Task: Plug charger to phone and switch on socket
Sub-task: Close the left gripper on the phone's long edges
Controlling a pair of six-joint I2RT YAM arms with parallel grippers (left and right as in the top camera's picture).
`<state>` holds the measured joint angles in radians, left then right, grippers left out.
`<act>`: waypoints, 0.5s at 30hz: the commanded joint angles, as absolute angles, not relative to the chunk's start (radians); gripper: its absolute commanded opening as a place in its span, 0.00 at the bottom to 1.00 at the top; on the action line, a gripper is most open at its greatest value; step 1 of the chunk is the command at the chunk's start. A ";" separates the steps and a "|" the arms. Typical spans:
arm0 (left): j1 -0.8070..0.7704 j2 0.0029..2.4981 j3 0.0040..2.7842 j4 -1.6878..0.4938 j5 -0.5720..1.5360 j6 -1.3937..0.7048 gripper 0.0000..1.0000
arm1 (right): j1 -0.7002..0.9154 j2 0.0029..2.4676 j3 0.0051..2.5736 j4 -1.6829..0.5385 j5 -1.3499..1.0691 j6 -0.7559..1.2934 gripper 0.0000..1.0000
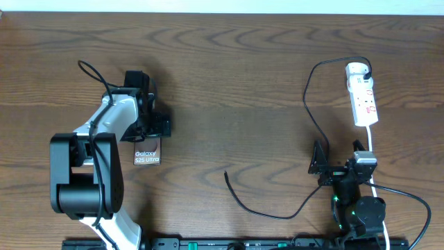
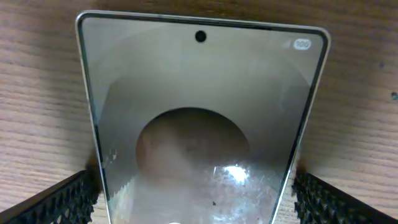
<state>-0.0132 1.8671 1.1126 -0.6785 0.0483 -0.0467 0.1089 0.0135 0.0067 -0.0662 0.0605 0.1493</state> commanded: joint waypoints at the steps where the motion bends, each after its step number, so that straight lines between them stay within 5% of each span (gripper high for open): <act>1: -0.009 1.876 1.096 -0.669 0.033 -0.034 0.99 | 0.104 0.009 0.006 -0.070 0.065 0.156 0.99; 15: -0.009 1.876 1.046 -0.668 0.067 -0.033 0.99 | 0.104 0.009 0.006 -0.070 0.065 0.156 0.99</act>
